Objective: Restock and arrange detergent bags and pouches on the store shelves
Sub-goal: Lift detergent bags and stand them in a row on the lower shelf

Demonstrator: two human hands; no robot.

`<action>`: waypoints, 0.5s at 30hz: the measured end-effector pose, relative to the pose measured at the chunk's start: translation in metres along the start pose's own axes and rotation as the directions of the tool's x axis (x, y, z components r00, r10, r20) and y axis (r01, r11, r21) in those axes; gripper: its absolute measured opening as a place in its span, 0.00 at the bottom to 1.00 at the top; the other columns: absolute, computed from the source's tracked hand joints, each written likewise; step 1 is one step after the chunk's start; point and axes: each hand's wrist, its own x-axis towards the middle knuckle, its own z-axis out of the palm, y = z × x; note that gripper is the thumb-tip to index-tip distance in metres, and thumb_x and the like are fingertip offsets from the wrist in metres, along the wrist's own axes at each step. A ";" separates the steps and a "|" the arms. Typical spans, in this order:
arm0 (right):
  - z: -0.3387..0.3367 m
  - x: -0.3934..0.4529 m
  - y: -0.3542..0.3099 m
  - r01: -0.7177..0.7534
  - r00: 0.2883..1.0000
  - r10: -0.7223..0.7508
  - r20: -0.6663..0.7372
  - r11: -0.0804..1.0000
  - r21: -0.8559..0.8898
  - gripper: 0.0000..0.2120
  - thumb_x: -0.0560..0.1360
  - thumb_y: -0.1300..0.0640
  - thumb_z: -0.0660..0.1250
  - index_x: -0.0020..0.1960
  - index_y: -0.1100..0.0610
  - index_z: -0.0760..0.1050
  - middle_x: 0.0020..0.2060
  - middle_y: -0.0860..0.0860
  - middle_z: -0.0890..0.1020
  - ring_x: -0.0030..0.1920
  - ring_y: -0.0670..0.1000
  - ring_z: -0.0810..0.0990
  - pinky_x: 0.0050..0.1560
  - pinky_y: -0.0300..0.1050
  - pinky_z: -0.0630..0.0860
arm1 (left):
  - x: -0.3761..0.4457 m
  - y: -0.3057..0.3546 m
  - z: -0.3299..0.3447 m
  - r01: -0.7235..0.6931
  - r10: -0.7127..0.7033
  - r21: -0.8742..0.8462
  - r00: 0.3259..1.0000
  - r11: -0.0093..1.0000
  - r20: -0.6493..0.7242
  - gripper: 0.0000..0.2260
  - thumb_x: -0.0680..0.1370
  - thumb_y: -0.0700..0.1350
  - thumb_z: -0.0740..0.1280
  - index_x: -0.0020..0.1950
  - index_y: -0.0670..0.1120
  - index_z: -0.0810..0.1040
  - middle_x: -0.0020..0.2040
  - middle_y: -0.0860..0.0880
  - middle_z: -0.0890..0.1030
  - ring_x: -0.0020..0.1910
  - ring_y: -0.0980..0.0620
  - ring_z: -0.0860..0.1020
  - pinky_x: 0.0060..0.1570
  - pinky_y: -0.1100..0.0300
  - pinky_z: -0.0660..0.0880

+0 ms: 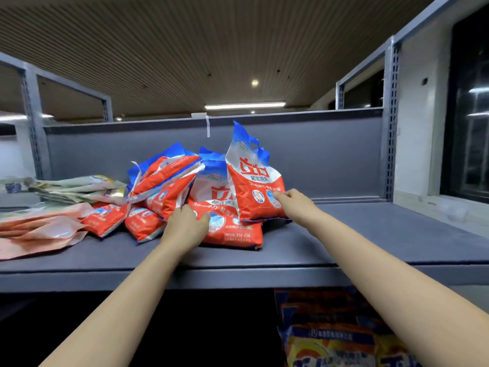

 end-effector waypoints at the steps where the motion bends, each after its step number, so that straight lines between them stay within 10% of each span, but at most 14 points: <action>1: 0.004 0.010 0.000 -0.021 1.000 0.021 -0.018 1.000 -0.006 0.14 0.79 0.44 0.57 0.52 0.54 0.71 0.53 0.52 0.78 0.51 0.53 0.74 0.47 0.43 0.66 | 0.009 -0.001 0.001 0.005 -0.005 -0.028 1.000 1.000 0.016 0.24 0.78 0.53 0.62 0.64 0.36 0.70 0.63 0.37 0.73 0.61 0.38 0.72 0.59 0.50 0.70; 8: 0.019 0.065 0.010 -0.226 0.973 0.229 -0.026 0.969 0.099 0.30 0.76 0.40 0.61 0.69 0.61 0.67 0.64 0.55 0.75 0.62 0.57 0.75 0.55 0.43 0.69 | 0.055 -0.002 0.002 0.076 -0.058 -0.133 0.990 0.988 0.131 0.25 0.79 0.53 0.61 0.66 0.34 0.71 0.66 0.36 0.73 0.63 0.39 0.72 0.57 0.56 0.68; 12: 0.026 0.072 0.018 -0.227 0.974 0.208 0.095 0.931 0.288 0.21 0.72 0.40 0.68 0.54 0.56 0.81 0.45 0.50 0.86 0.40 0.48 0.85 0.41 0.39 0.79 | 0.069 -0.013 -0.007 0.142 -0.136 -0.175 0.990 0.974 0.043 0.23 0.76 0.54 0.61 0.62 0.38 0.74 0.61 0.37 0.77 0.58 0.37 0.75 0.58 0.52 0.72; 15: 0.025 0.073 0.019 -0.234 0.972 0.218 0.085 0.918 0.319 0.24 0.69 0.40 0.70 0.56 0.57 0.81 0.43 0.51 0.86 0.45 0.51 0.85 0.57 0.49 0.78 | 0.075 -0.021 -0.013 0.179 -0.161 -0.313 0.984 0.933 0.081 0.24 0.74 0.56 0.61 0.58 0.37 0.76 0.55 0.37 0.80 0.53 0.37 0.78 0.57 0.46 0.75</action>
